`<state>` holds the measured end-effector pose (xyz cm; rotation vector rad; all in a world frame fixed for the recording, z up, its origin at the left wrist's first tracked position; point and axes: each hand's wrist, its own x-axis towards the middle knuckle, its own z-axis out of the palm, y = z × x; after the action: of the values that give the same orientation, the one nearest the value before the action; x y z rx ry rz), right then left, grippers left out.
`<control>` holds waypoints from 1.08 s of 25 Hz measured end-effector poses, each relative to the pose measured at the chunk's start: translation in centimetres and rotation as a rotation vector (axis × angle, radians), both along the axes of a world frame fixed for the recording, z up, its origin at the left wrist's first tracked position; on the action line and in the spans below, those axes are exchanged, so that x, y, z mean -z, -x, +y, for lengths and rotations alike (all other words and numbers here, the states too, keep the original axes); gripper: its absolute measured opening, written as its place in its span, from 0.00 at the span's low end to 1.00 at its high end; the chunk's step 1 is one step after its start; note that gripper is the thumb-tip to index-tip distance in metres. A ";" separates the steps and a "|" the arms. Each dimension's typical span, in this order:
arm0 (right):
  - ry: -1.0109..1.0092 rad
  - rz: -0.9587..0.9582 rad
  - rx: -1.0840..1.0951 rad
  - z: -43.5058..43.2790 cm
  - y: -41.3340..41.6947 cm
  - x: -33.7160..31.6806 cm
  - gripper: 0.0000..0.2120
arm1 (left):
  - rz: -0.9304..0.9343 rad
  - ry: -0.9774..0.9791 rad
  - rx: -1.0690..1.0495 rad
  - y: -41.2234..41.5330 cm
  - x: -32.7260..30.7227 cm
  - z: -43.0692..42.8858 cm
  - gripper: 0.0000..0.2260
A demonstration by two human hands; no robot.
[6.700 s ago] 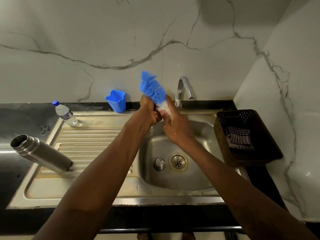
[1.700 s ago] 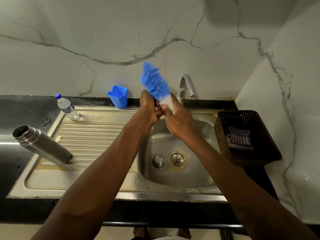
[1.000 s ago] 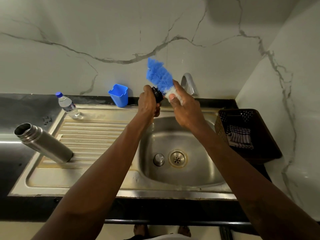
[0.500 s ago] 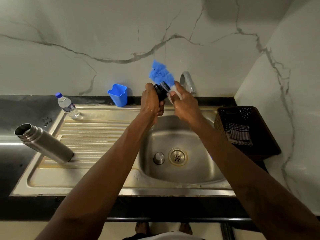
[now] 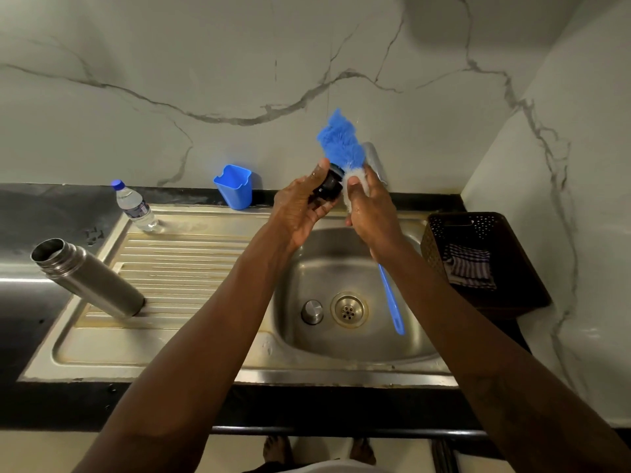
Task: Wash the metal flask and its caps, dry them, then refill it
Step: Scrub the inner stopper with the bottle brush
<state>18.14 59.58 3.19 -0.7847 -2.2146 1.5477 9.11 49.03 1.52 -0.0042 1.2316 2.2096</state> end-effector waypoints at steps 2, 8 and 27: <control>-0.036 0.022 0.012 -0.3 0.1 -0.6 0.26 | -0.115 -0.158 -0.068 -0.2 0.9 0.1 0.16; -0.117 -0.049 -0.173 -3.6 -1.0 0.7 0.25 | -0.188 -0.323 -0.129 -0.2 1.1 1.3 0.20; -0.126 -0.051 -0.209 -4.3 -0.4 -2.1 0.25 | -0.027 -0.507 -0.146 0.3 -1.2 1.6 0.25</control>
<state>18.50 55.24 5.27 -0.5771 -2.4720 1.4746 8.85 50.59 2.70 0.0805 0.6455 2.5817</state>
